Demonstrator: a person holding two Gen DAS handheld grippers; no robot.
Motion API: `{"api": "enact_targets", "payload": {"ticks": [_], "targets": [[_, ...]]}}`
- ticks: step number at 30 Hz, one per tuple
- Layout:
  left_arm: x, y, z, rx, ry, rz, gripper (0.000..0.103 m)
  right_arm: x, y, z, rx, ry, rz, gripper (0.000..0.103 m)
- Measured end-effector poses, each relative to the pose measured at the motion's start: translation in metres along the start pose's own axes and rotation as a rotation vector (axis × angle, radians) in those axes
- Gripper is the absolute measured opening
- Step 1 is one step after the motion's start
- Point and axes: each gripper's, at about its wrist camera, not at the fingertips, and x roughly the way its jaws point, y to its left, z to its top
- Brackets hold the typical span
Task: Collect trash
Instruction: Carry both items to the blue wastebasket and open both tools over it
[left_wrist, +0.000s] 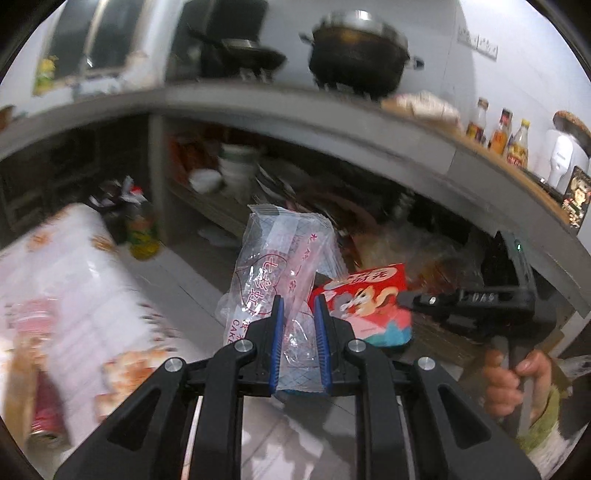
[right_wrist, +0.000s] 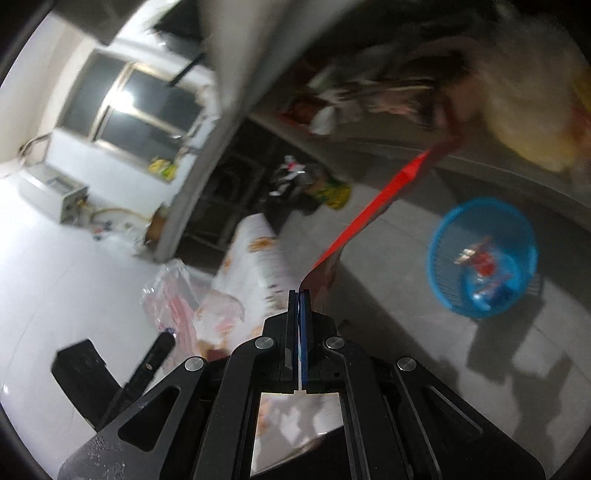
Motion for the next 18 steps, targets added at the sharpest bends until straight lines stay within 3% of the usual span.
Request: {"api": "enact_targets", "payload": {"ticks": [10, 18], "targets": [[0.187, -0.019, 0.001, -0.054, 0.392, -0.114, 0.016, 0.052, -0.109, 0.010, 0.145, 0.057, -0.158, 0.000], [0.295, -0.029, -0.012, -0.084, 0.566, -0.122, 0.017, 0.099, -0.170, 0.018, 0.225, 0.092, -0.236, 0.000]]}}
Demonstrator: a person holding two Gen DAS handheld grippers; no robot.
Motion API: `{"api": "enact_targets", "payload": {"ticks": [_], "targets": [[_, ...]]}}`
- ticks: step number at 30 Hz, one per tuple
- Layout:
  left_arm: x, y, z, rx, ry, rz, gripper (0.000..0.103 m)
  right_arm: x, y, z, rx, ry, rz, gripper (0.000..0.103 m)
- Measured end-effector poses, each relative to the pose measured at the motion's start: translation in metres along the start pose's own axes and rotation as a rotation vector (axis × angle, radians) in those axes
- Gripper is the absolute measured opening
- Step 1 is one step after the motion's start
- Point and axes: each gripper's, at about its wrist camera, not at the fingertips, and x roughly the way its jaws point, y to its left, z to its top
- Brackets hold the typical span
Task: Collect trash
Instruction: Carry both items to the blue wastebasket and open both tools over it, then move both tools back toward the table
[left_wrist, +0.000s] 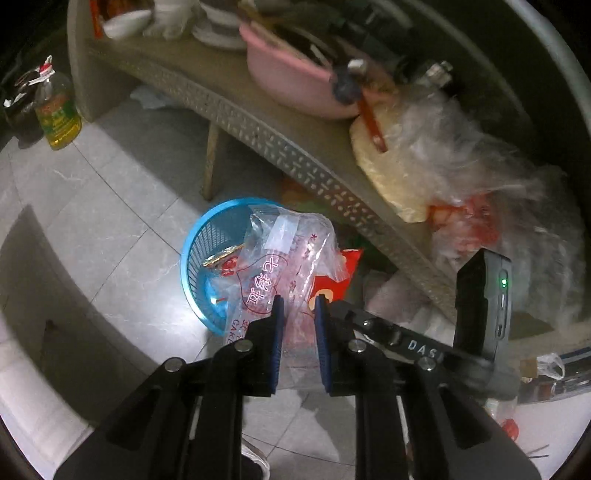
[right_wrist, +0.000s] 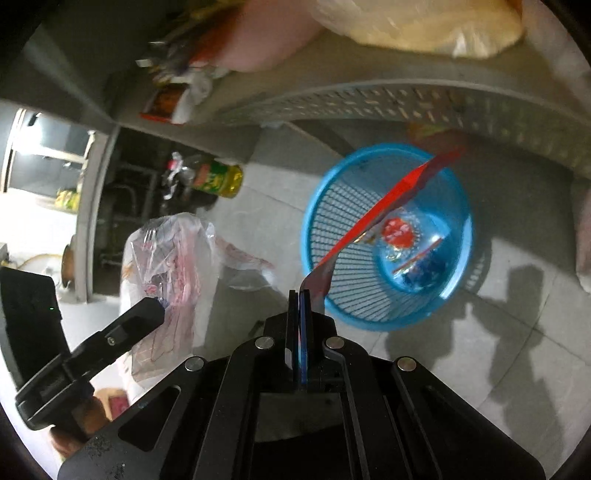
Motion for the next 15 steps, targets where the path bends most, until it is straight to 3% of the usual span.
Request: {"api": "enact_targets", "payload": {"ticks": [3, 4, 5, 9, 15], "targets": [[0.022, 0.002, 0.011, 0.001, 0.023, 0.021, 0.027, 0.014, -0.005, 0.004, -0.005, 0.010, -0.028, 0.009], [0.025, 0.004, 0.011, -0.009, 0.029, 0.040, 0.042, 0.018, -0.008, 0.004, 0.000, 0.010, -0.050, 0.026], [0.028, 0.006, 0.013, -0.022, 0.030, 0.057, 0.049, 0.023, -0.014, 0.005, 0.013, 0.023, -0.059, 0.038], [0.023, 0.005, 0.009, -0.042, 0.031, 0.019, 0.051, 0.020, -0.036, -0.004, 0.087, 0.022, -0.078, 0.038], [-0.002, 0.001, -0.002, -0.014, -0.012, 0.014, 0.053, -0.010, -0.049, -0.025, 0.095, -0.003, -0.114, 0.040]]}}
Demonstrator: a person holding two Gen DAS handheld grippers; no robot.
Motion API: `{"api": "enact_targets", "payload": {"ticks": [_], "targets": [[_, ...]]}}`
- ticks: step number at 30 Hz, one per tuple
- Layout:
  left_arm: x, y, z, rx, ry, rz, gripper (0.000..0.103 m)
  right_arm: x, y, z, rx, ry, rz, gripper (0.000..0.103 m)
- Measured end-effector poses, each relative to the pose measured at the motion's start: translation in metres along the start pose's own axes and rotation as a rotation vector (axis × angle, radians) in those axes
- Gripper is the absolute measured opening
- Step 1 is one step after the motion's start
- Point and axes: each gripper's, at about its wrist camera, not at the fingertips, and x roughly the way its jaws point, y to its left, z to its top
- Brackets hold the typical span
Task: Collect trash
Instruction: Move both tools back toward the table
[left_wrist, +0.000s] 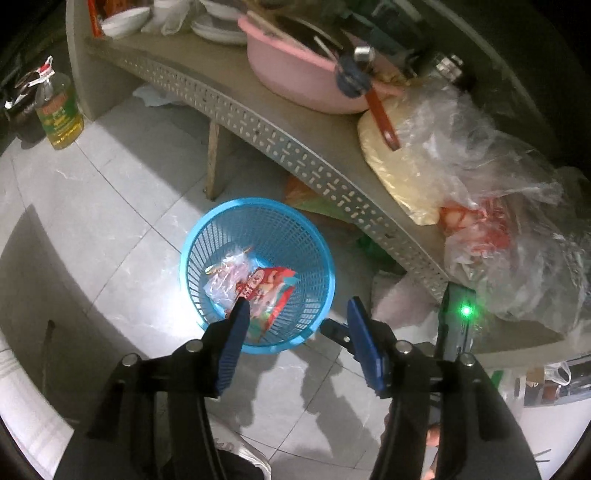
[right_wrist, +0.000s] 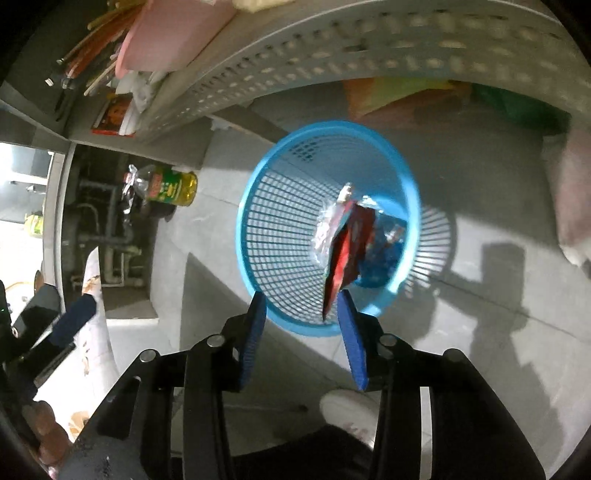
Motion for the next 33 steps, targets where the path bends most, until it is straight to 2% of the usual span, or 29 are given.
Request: {"api": "enact_targets", "payload": {"ticks": [10, 17, 20, 25, 30, 33], "targets": [[-0.079, -0.007, -0.042, 0.055, -0.115, -0.009, 0.057, -0.042, -0.002, -0.032, -0.045, -0.073, -0.047, 0.043], [-0.148, -0.006, -0.089, 0.033, -0.223, -0.067, 0.060, -0.076, 0.020, -0.063, -0.125, -0.089, -0.021, 0.058], [-0.181, -0.004, -0.115, 0.037, -0.283, -0.066, 0.064, -0.090, 0.036, -0.072, -0.162, -0.092, 0.016, 0.062], [-0.236, 0.016, -0.158, 0.030, -0.350, -0.009, 0.066, -0.112, 0.068, -0.088, -0.256, -0.099, 0.078, 0.067], [-0.297, 0.050, -0.205, -0.039, -0.456, 0.074, 0.066, -0.114, 0.104, -0.102, -0.334, -0.072, 0.143, 0.068], [-0.342, 0.079, -0.239, -0.102, -0.537, 0.168, 0.066, -0.107, 0.129, -0.113, -0.391, -0.034, 0.184, 0.069]]}}
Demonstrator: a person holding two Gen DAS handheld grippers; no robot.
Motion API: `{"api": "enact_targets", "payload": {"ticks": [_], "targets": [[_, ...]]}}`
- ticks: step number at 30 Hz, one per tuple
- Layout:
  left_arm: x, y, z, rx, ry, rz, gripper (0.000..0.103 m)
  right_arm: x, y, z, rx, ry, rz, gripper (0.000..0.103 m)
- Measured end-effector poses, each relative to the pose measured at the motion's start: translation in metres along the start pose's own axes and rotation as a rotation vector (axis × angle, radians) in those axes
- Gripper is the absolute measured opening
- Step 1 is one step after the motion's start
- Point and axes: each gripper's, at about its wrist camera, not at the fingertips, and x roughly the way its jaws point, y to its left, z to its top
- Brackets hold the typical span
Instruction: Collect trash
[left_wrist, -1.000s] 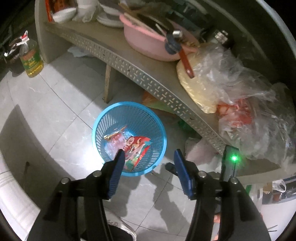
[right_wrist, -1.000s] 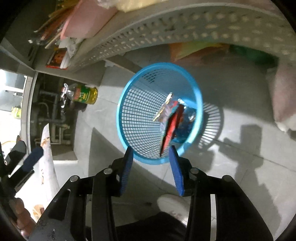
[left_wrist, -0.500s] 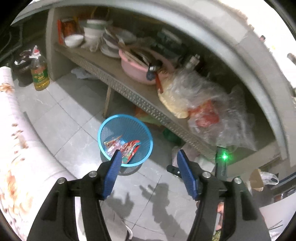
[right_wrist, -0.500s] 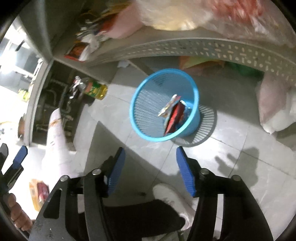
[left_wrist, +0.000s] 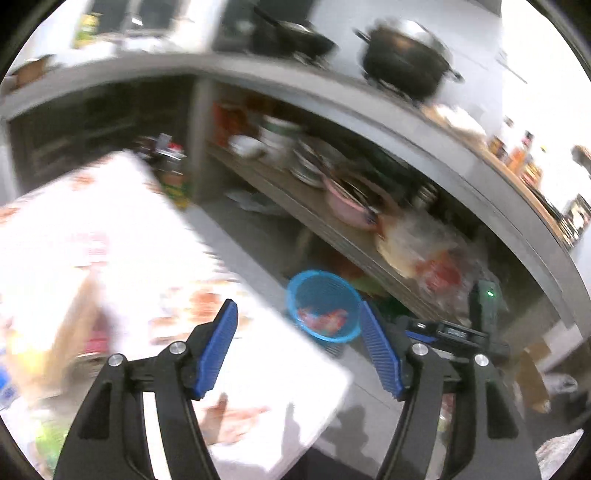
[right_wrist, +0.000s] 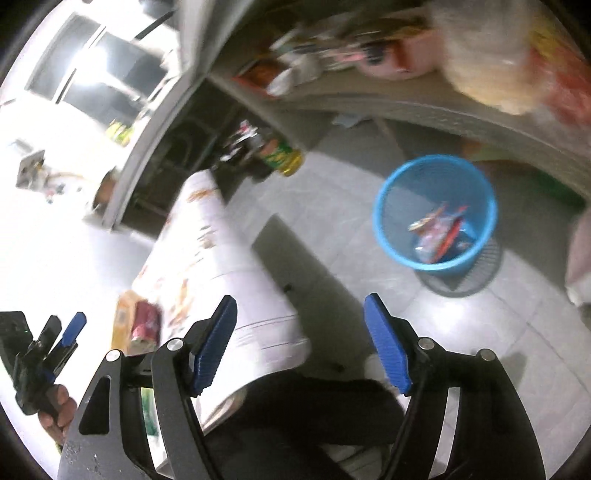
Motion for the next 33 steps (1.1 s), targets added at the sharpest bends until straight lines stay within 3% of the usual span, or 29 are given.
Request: {"api": "enact_targets", "payload": {"ticks": [5, 8, 13, 17, 20, 29, 33], "targets": [[-0.055, 0.063, 0.000, -0.035, -0.066, 0.153, 0.066, 0.027, 0.045, -0.015, -0.072, 0.094, 0.074, 0.069], [-0.062, 0.097, 0.002, -0.029, -0.027, 0.239, 0.066, 0.046, 0.079, -0.023, -0.132, 0.162, 0.143, 0.069], [-0.048, 0.137, 0.001, -0.001, 0.063, 0.316, 0.066, 0.075, 0.144, -0.034, -0.203, 0.265, 0.313, 0.069], [-0.030, 0.155, -0.005, 0.010, 0.122, 0.331, 0.065, 0.099, 0.195, -0.039, -0.229, 0.347, 0.410, 0.069], [-0.021, 0.164, -0.008, 0.032, 0.158, 0.329, 0.065, 0.118, 0.223, -0.036, -0.242, 0.379, 0.436, 0.069], [-0.001, 0.163, -0.007, 0.086, 0.220, 0.297, 0.065, 0.169, 0.268, -0.032, -0.215, 0.456, 0.436, 0.069], [0.003, 0.170, -0.005, 0.055, 0.243, 0.255, 0.065, 0.195, 0.274, -0.033, -0.188, 0.499, 0.403, 0.060]]}}
